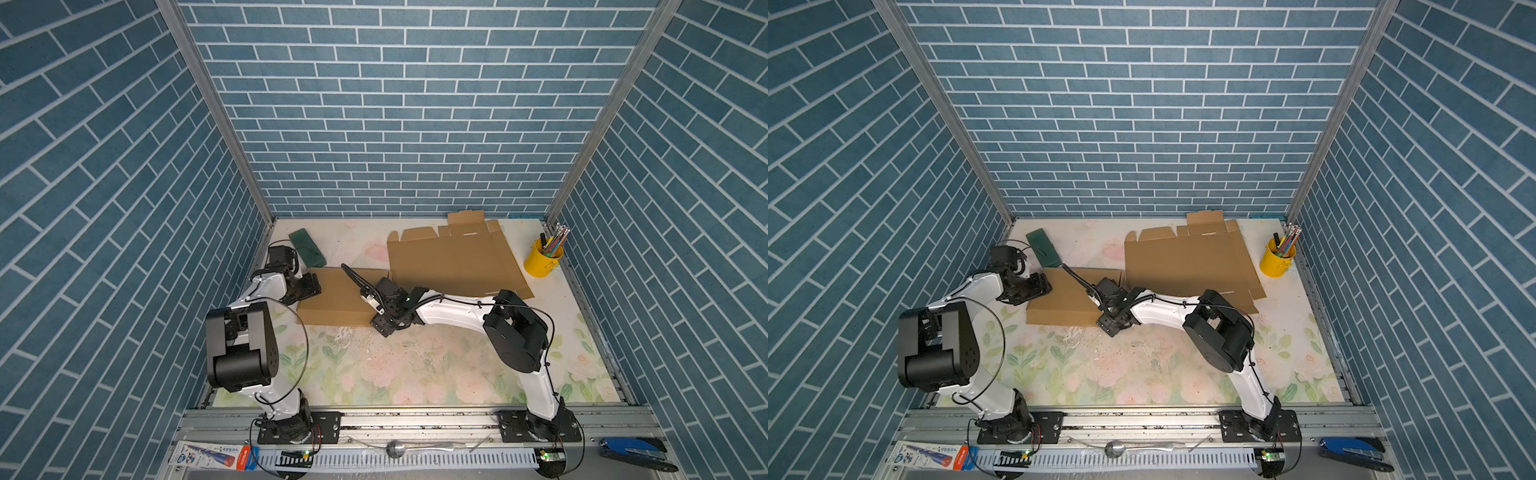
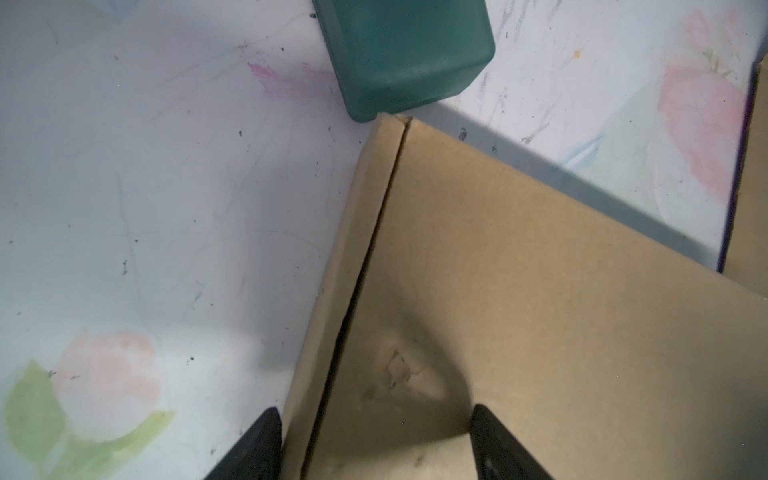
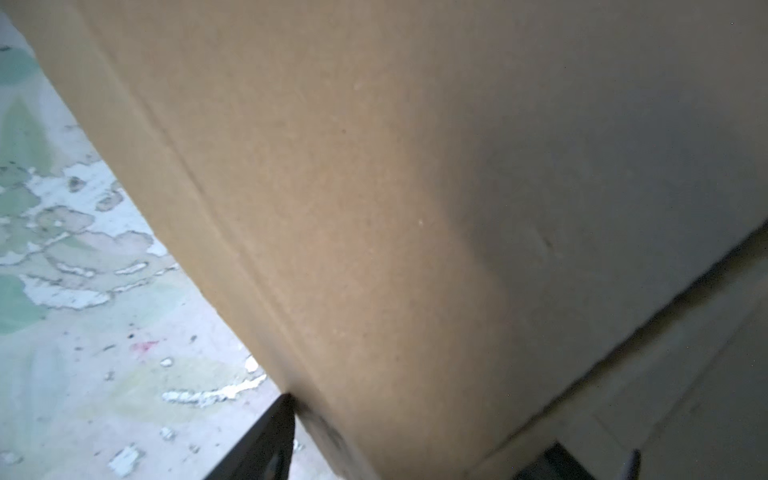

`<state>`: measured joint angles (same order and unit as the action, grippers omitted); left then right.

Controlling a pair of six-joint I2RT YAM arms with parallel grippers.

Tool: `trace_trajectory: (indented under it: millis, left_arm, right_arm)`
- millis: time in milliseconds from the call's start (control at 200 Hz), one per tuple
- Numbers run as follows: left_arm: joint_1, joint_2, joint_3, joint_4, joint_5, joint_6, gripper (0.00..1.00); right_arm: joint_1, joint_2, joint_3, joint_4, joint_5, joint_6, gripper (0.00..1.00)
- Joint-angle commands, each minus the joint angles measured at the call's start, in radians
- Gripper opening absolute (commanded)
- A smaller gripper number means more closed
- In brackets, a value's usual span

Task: Fold the paper box
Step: 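Press the box flat with the left gripper while the right grips its far edge, then release the brown box with both grippers and lift them away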

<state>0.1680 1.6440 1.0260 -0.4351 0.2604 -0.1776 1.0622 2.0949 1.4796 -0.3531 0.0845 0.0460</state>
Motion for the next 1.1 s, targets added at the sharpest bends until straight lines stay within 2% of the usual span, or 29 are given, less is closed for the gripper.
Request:
trace_trajectory:
  millis: [0, 140, 410, 525, 675, 885, 1095]
  left_arm:
    - [0.002, 0.021, 0.020, -0.025, 0.028, 0.023, 0.69]
    - [0.002, 0.039, 0.024, -0.033, 0.036, 0.028, 0.67]
    - [0.001, 0.051, 0.028, -0.039, 0.047, 0.032, 0.62]
    - [-0.001, 0.052, 0.029, -0.040, 0.050, 0.033, 0.61]
    - [-0.002, 0.044, 0.037, -0.074, 0.024, 0.029, 0.62]
    - [0.013, -0.020, 0.048, -0.156, -0.151, 0.007, 0.81]
    - [0.070, -0.075, 0.087, -0.180, -0.201, -0.032, 0.89]
  right_arm:
    - [0.005, 0.049, 0.016, 0.019, 0.043, -0.058, 0.71]
    - [0.005, 0.064, 0.010, 0.051, 0.060, -0.060, 0.64]
    - [0.006, 0.079, 0.016, 0.084, 0.042, -0.057, 0.41]
    - [0.006, 0.088, 0.030, 0.081, 0.032, -0.057, 0.34]
    - [0.012, 0.086, 0.047, 0.070, 0.000, -0.052, 0.37]
    - [0.025, 0.087, 0.079, 0.037, -0.038, -0.035, 0.45]
    - [0.036, 0.141, 0.147, 0.014, -0.063, 0.004, 0.48]
